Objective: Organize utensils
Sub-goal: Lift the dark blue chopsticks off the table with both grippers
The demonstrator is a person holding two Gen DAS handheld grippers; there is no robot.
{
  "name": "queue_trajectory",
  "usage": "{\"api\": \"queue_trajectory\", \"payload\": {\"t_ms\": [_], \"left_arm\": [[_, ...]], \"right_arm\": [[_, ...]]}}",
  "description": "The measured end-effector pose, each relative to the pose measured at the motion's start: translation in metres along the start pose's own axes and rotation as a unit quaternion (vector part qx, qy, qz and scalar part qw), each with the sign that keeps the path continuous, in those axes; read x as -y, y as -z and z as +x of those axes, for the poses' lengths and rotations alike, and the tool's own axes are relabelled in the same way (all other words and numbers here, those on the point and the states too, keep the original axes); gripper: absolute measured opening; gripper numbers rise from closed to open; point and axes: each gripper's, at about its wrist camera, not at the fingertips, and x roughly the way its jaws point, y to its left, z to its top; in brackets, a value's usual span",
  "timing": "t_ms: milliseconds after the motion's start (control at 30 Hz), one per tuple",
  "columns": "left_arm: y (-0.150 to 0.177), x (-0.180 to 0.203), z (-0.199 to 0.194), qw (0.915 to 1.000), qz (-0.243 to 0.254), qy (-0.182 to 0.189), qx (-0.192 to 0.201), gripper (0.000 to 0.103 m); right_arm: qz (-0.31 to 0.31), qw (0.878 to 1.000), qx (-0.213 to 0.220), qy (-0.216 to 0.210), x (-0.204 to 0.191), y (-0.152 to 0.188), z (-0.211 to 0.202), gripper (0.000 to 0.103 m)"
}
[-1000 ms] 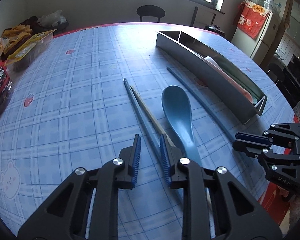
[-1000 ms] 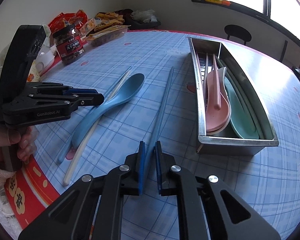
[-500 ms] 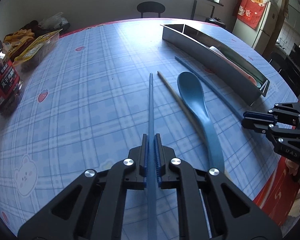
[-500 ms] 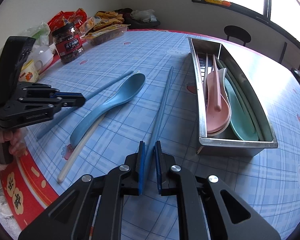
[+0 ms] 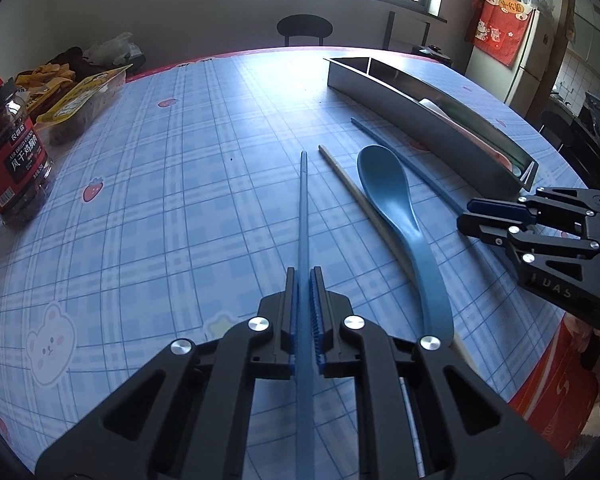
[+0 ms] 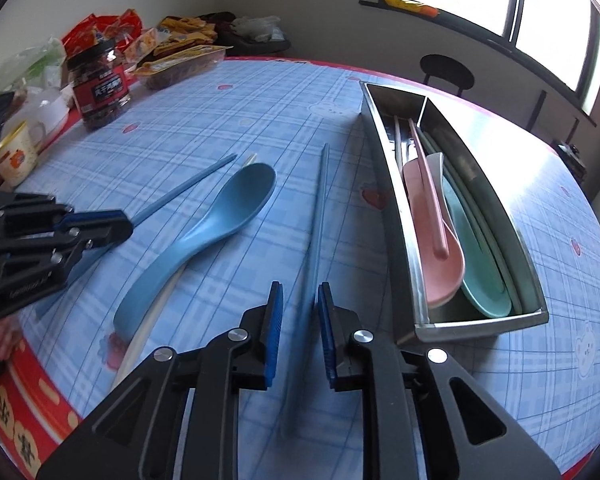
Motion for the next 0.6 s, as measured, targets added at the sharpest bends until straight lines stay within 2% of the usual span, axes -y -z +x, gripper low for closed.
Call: {"api": "queue_trajectory", "payload": {"t_ms": [233,367,467,600], "left_arm": [[0.000,0.006,0.000,0.9998,0.015,-0.015,0.001,0.011],[-0.001,0.006,0.000,0.9998,0.014,-0.015,0.001,0.011],[0.000,0.007,0.000,0.9997,0.016,-0.018,0.001,0.011],[-0.001,0.007,0.000,0.9995,0.021,-0.024,0.001,0.011]], "right_arm": [[0.002,1.000,0.004,0.010,0.000,-0.003,0.004,0.021],[-0.012,1.000,0.005,0.003,-0.005,-0.002,0.003,0.009],[-0.028,1.000,0.006,0.009,-0.012,0.001,0.000,0.007],[-0.020,1.000,0.006,-0.009,-0.010,0.005,-0.004,0.007]]}}
